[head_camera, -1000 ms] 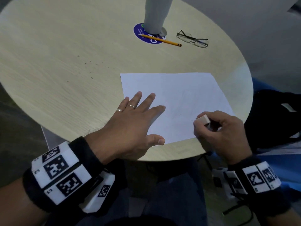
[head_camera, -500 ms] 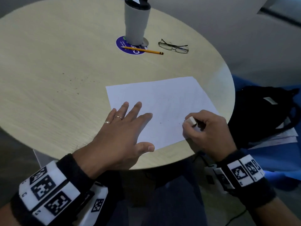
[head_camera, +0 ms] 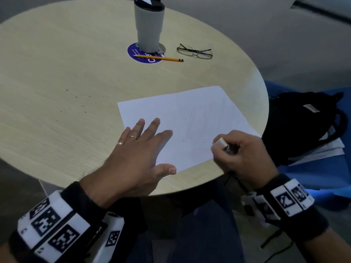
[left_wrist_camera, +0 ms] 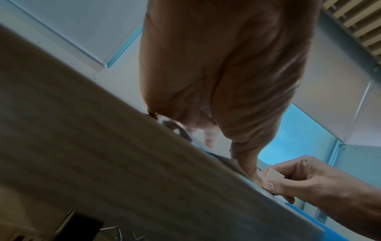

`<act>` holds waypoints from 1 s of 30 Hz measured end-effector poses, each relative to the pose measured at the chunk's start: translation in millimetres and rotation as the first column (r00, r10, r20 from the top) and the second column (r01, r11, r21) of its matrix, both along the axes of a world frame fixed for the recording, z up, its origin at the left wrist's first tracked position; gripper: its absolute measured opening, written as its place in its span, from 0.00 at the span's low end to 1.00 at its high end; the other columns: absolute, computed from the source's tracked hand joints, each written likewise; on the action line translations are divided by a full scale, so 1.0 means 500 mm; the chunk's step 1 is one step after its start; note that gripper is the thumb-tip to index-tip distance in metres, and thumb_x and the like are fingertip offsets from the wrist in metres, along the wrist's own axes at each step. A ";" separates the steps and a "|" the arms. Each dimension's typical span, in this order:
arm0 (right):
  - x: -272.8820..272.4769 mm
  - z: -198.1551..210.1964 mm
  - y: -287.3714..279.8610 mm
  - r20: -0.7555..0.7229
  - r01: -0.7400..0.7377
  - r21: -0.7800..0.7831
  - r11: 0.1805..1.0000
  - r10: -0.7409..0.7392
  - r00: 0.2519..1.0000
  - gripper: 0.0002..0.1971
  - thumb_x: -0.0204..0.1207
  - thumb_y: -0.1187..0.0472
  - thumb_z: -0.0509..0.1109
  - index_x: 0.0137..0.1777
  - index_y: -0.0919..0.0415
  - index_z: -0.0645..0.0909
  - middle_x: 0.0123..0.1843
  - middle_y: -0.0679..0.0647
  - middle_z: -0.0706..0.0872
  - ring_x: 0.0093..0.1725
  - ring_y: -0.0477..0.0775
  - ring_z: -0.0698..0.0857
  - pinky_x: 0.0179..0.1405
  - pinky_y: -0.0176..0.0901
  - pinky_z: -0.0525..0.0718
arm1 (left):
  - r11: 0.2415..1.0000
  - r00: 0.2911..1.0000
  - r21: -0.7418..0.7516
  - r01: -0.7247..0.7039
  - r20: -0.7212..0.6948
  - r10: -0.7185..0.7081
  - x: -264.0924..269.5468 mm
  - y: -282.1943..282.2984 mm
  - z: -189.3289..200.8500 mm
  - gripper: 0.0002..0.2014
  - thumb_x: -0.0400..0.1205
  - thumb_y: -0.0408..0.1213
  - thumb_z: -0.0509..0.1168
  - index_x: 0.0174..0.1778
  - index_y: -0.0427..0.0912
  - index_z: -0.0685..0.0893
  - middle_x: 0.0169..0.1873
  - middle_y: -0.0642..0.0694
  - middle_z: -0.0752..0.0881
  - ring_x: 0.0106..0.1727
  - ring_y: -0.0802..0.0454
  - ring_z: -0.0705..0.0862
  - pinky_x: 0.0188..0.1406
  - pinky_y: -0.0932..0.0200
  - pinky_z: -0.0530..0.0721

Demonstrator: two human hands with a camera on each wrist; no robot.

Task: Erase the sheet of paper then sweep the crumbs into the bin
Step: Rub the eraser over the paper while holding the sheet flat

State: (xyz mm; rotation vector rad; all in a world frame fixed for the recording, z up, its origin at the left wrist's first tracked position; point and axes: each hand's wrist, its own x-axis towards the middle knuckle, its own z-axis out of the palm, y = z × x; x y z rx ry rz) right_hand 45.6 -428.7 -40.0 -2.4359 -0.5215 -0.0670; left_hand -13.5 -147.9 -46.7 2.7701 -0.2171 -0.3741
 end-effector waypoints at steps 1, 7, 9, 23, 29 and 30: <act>0.013 0.001 -0.016 0.012 0.049 -0.005 0.999 -0.049 0.999 0.09 0.77 0.66 0.80 0.37 0.53 0.89 0.33 0.49 0.84 0.33 0.48 0.80 0.37 0.33 0.76 | 1.000 1.000 -0.004 -0.003 -0.003 0.003 -0.001 -0.001 0.001 0.45 0.82 0.75 0.55 0.90 0.67 0.40 0.90 0.58 0.29 0.90 0.49 0.27 0.90 0.45 0.33; -0.030 0.014 0.012 -0.013 -0.070 -0.004 0.998 0.070 0.997 0.07 0.77 0.65 0.81 0.38 0.55 0.90 0.37 0.52 0.88 0.36 0.49 0.83 0.37 0.39 0.79 | 1.000 1.000 0.011 0.003 0.013 -0.003 -0.002 -0.002 0.002 0.44 0.83 0.75 0.54 0.90 0.66 0.38 0.90 0.56 0.29 0.91 0.47 0.27 0.90 0.43 0.34; -0.028 0.003 0.010 -0.009 -0.066 0.008 0.998 0.066 0.998 0.08 0.77 0.65 0.80 0.38 0.55 0.89 0.36 0.52 0.87 0.35 0.51 0.83 0.38 0.43 0.81 | 1.000 1.000 0.015 -0.001 0.000 0.001 0.000 -0.003 0.005 0.44 0.83 0.75 0.54 0.90 0.67 0.39 0.90 0.57 0.29 0.91 0.48 0.27 0.90 0.44 0.33; 0.015 -0.007 -0.027 0.002 0.026 0.030 0.999 -0.026 1.000 0.07 0.77 0.66 0.81 0.40 0.54 0.91 0.37 0.50 0.88 0.34 0.50 0.83 0.37 0.41 0.82 | 1.000 1.000 0.006 -0.012 -0.015 0.012 -0.003 -0.009 0.009 0.45 0.83 0.74 0.56 0.91 0.65 0.41 0.91 0.55 0.31 0.91 0.46 0.29 0.91 0.43 0.34; 0.086 -0.024 -0.045 0.005 0.233 0.323 0.917 -0.248 0.969 0.01 0.85 0.59 0.78 0.53 0.54 0.89 0.45 0.52 0.92 0.39 0.45 0.87 0.40 0.33 0.85 | 1.000 0.999 0.030 -0.005 -0.036 0.006 -0.002 -0.010 0.010 0.45 0.81 0.78 0.53 0.90 0.66 0.42 0.91 0.56 0.31 0.91 0.46 0.30 0.90 0.42 0.35; 0.096 -0.032 -0.044 -0.007 0.239 0.314 0.919 -0.249 0.968 0.02 0.86 0.57 0.77 0.54 0.54 0.89 0.46 0.53 0.92 0.40 0.49 0.88 0.40 0.36 0.86 | 1.000 0.999 0.028 -0.002 -0.046 0.003 -0.002 -0.011 0.012 0.48 0.77 0.82 0.50 0.90 0.67 0.42 0.91 0.56 0.31 0.91 0.46 0.30 0.90 0.42 0.35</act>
